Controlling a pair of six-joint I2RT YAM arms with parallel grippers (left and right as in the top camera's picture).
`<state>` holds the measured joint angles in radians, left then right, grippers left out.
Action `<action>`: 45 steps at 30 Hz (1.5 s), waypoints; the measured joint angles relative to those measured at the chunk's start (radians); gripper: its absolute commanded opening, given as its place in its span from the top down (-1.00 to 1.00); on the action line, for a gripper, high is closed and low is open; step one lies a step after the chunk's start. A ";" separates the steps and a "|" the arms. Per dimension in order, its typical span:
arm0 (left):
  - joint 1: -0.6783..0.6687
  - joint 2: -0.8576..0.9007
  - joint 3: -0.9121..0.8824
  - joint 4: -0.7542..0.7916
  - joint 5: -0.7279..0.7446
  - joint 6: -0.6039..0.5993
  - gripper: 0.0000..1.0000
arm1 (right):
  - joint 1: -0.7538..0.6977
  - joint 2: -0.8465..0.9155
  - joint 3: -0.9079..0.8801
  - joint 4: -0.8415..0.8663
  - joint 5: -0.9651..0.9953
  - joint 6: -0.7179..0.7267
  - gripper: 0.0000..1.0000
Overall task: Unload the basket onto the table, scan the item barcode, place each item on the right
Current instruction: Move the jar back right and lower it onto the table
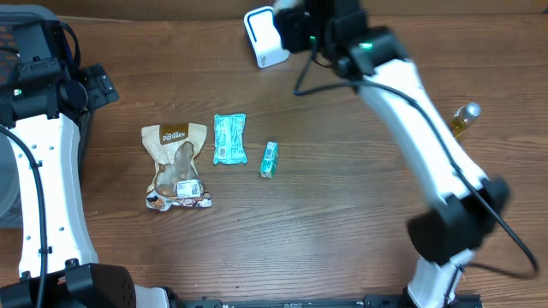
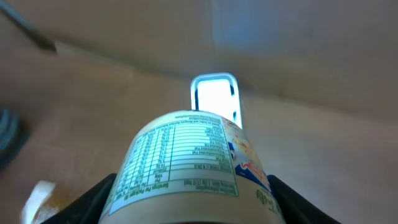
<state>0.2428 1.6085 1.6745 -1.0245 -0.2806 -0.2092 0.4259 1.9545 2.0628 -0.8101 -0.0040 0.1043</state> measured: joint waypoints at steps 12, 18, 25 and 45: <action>0.000 0.000 0.000 0.000 0.000 0.000 -0.99 | -0.033 0.009 -0.193 -0.560 0.001 0.000 0.28; 0.000 0.000 0.000 0.000 0.000 0.000 -0.99 | -0.103 0.009 -0.426 -0.497 0.004 0.056 0.24; 0.000 0.000 0.000 0.000 0.000 0.000 -0.99 | -0.228 0.010 -0.542 -0.483 0.005 0.114 0.10; 0.000 0.000 0.000 0.000 0.000 0.000 -0.99 | -0.256 0.010 -0.693 -0.391 0.040 0.131 -1.00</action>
<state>0.2428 1.6085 1.6745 -1.0245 -0.2806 -0.2092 0.1699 1.9640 1.3701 -1.2007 0.0357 0.2356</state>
